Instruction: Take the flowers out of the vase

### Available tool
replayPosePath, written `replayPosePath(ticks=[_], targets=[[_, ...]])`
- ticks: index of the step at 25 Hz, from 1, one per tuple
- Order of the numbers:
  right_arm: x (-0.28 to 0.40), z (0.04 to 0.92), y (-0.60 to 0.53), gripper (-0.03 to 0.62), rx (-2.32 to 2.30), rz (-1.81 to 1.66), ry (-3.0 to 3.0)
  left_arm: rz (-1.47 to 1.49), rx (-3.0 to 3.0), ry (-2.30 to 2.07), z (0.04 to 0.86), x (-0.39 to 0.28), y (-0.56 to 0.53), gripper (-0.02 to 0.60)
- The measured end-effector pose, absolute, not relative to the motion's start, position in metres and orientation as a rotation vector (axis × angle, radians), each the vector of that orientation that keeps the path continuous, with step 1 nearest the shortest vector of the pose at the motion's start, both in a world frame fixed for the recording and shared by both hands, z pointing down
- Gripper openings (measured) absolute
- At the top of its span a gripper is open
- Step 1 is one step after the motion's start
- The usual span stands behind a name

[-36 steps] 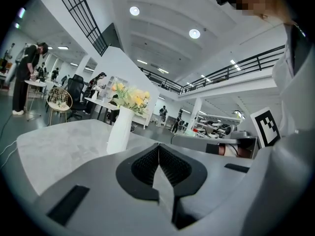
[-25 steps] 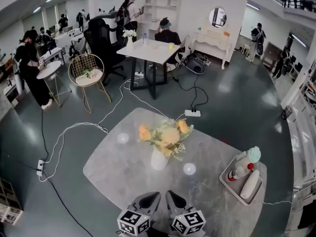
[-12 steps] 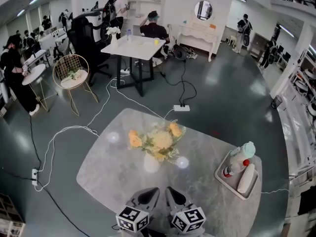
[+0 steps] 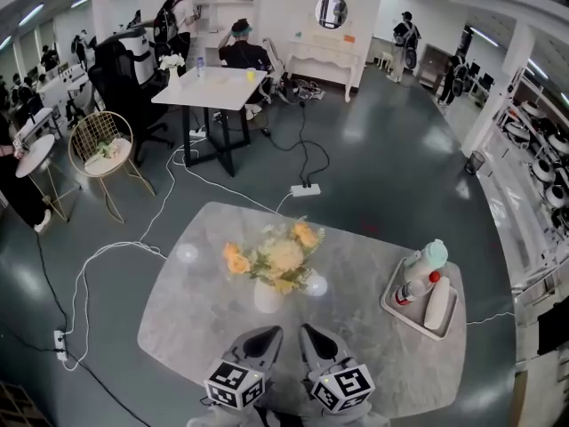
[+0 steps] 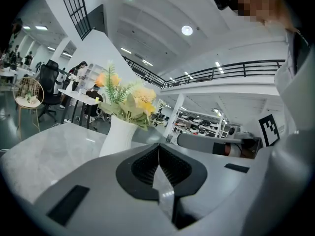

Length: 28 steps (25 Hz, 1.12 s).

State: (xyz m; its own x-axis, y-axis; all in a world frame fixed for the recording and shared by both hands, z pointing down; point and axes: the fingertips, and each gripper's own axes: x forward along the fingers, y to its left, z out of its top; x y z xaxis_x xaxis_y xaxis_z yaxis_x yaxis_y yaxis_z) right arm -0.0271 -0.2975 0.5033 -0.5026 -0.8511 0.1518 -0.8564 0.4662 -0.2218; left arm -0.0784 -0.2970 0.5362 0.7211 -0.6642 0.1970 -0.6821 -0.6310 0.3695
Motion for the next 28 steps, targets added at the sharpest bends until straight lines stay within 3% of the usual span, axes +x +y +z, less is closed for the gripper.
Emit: replayPosePath(ticks=[5, 8, 12, 15, 18, 28], targets=[[-0.022, 0.482, -0.306, 0.002, 1.606, 0.373, -2.69, 0.044, 2.533, -1.017, 0.526, -0.082, -0.304, 0.003], [-0.025, 0.474, -0.316, 0.139, 1.571, 0.361, -2.714, 0.04, 2.546, -1.008, 0.523, -0.082, -0.308, 0.003], [-0.031, 0.463, -0.323, 0.405, 1.55, 0.336, -2.748, 0.042, 2.542, -1.001, 0.522, -0.082, -0.307, 0.003], [-0.037, 0.469, -0.33, 0.511, 1.548, 0.318, -2.717, 0.037, 2.533, -1.012, 0.527, -0.088, -0.309, 0.003], [-0.041, 0.479, -0.337, 0.546, 1.535, 0.312, -2.673, 0.036, 2.533, -1.034, 0.528, -0.097, -0.314, 0.003], [-0.047, 0.496, -0.364, 0.549, 1.473, 0.308, -2.635, 0.028, 2.499, -1.102, 0.529, -0.113, -0.337, 0.003]])
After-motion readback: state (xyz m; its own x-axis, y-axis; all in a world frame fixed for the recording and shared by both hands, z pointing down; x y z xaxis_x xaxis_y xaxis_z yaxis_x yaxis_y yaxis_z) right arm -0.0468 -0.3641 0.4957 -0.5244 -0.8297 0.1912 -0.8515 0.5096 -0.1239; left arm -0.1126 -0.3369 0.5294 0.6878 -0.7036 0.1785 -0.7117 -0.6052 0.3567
